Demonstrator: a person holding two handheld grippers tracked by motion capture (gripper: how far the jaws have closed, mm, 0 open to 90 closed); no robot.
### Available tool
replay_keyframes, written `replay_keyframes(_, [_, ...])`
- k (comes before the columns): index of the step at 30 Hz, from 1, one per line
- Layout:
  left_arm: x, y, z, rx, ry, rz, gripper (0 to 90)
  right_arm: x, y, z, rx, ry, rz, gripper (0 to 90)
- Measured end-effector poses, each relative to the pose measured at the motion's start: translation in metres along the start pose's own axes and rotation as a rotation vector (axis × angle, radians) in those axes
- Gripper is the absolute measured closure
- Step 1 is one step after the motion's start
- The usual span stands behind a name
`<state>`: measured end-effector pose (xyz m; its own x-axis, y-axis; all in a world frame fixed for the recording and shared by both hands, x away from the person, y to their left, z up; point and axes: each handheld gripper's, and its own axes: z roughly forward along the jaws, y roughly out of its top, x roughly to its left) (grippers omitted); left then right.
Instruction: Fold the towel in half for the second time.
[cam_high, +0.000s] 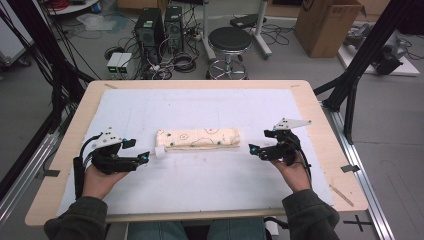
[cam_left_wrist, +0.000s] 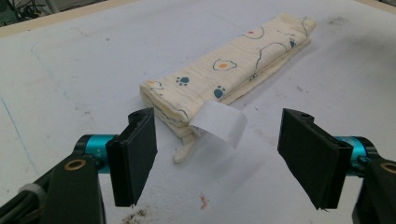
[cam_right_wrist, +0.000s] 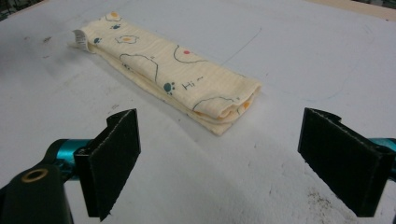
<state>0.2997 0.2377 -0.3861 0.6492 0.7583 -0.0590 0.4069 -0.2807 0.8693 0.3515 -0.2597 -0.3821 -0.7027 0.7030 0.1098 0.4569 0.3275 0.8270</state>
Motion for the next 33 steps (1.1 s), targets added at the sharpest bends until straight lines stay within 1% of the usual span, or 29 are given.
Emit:
replay_keyframes(2, [-0.001, -0.002, 0.0, 0.004, 0.005, 0.004, 28.5, 0.0, -0.004, -0.003, -0.007, 0.002, 0.002, 12.4])
replay_keyframes(4, [-0.002, -0.005, -0.001, 0.001, 0.005, -0.004, 28.4, 0.0, -0.007, -0.006, -0.009, -0.002, 0.001, 12.4])
replay_keyframes(11, [-0.005, -0.011, -0.005, 0.008, 0.015, 0.007, 28.1, -0.001, -0.018, -0.015, -0.018, -0.015, 0.002, 12.3])
replay_keyframes(15, [-0.007, -0.014, -0.006, 0.009, 0.014, 0.008, 27.7, -0.001, -0.024, -0.019, -0.019, -0.022, 0.012, 12.2])
replay_keyframes(18, [-0.009, -0.016, -0.008, 0.014, 0.013, 0.013, 27.6, 0.0, -0.028, -0.021, -0.016, -0.023, 0.015, 12.2])
replay_keyframes(19, [-0.009, -0.017, -0.008, 0.016, 0.012, 0.016, 27.5, 0.0, -0.029, -0.022, -0.018, -0.024, 0.009, 12.2])
replay_keyframes(24, [-0.013, -0.023, -0.01, 0.016, 0.016, 0.009, 26.8, 0.002, -0.035, -0.024, -0.018, -0.022, 0.011, 12.2])
replay_keyframes(27, [-0.014, -0.026, -0.012, 0.022, 0.015, 0.014, 26.3, 0.004, -0.038, -0.026, -0.012, -0.021, 0.011, 12.2])
replay_keyframes(28, [-0.015, -0.028, -0.012, 0.023, 0.017, 0.013, 26.3, 0.004, -0.039, -0.026, -0.016, -0.02, 0.005, 12.2])
replay_keyframes(30, [-0.016, -0.03, -0.013, 0.025, 0.014, 0.011, 26.2, 0.004, -0.042, -0.028, -0.018, -0.022, 0.007, 12.2])
replay_keyframes(33, [-0.018, -0.034, -0.016, 0.023, 0.022, 0.007, 26.0, 0.005, -0.045, -0.03, -0.019, -0.023, 0.013, 12.2])
